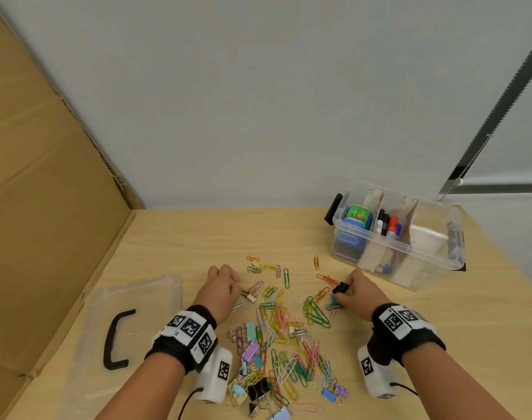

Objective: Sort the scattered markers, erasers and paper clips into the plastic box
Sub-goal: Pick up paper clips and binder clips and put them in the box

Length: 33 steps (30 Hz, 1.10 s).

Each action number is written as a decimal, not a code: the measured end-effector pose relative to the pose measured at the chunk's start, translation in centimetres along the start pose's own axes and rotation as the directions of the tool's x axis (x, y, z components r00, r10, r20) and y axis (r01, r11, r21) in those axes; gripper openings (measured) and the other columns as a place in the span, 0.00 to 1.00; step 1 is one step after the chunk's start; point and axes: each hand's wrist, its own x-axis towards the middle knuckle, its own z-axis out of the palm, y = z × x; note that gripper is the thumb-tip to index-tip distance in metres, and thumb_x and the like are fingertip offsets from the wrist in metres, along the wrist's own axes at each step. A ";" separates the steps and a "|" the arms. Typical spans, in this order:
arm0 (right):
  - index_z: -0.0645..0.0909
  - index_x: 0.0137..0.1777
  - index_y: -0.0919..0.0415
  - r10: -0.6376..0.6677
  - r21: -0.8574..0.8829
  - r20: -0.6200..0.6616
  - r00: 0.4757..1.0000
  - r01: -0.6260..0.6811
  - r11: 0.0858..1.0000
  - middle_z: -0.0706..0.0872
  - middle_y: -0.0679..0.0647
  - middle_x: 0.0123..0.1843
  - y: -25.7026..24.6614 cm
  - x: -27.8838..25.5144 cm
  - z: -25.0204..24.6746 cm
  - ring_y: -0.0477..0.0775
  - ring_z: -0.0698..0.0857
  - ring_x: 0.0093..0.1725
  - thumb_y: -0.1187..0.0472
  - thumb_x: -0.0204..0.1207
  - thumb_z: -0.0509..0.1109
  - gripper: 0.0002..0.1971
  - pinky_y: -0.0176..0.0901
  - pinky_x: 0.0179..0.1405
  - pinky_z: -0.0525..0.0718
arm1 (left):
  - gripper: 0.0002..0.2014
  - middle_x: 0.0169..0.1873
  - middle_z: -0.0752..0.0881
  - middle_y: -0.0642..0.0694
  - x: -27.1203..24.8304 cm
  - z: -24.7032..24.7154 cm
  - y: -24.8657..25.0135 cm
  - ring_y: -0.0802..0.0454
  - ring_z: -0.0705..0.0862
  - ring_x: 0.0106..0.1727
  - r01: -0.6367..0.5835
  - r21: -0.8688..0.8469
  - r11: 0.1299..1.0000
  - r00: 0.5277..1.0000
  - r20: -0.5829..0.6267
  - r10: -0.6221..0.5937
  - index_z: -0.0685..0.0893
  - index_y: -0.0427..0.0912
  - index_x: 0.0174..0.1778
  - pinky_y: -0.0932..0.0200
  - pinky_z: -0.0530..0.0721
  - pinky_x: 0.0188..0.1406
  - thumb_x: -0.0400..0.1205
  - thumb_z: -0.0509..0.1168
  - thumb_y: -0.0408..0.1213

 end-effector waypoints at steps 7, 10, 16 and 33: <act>0.69 0.52 0.61 -0.010 0.183 -0.037 0.999 0.017 0.983 0.83 0.57 0.45 0.3 -0.9 -0.1 0.52 0.81 0.40 0.52 0.75 0.72 0.17 0.41 0.34 0.75 | 0.11 0.52 0.72 0.44 0.8 1.7 1.7 0.46 0.79 0.38 0.024 0.170 0.985 0.999 0.023 -0.029 0.73 0.40 0.52 0.50 0.83 0.46 0.86 0.53 0.44; 0.71 0.50 0.60 0.017 0.361 -0.073 0.997 0.011 0.933 0.83 0.56 0.44 1.0 -1.4 0.0 0.50 0.81 0.40 0.54 0.77 0.70 0.12 0.41 0.36 0.75 | 0.17 0.53 0.73 0.46 0.6 2.1 1.9 0.46 0.83 0.46 -0.012 0.266 0.964 0.998 0.067 -0.006 0.74 0.43 0.56 0.53 0.83 0.48 0.82 0.62 0.52; 0.75 0.48 0.61 0.005 0.502 -0.167 0.986 0.081 0.861 0.81 0.53 0.42 2.0 -2.5 0.1 0.50 0.79 0.40 0.59 0.77 0.70 0.08 0.40 0.38 0.74 | 0.12 0.55 0.79 0.46 0.6 2.1 1.7 0.47 0.82 0.51 -0.035 0.280 0.959 0.999 0.032 0.027 0.76 0.45 0.57 0.55 0.80 0.50 0.82 0.63 0.46; 0.71 0.50 0.50 -0.287 0.112 -0.226 0.931 0.318 0.942 0.75 0.50 0.36 -0.1 -4.1 -1.8 0.48 0.76 0.33 0.61 0.68 0.73 0.15 0.45 0.36 0.81 | 0.12 0.54 0.78 0.48 -1.2 1.7 1.6 0.52 0.81 0.53 -0.102 0.023 0.995 0.995 -0.007 0.102 0.79 0.45 0.59 0.59 0.79 0.54 0.84 0.60 0.45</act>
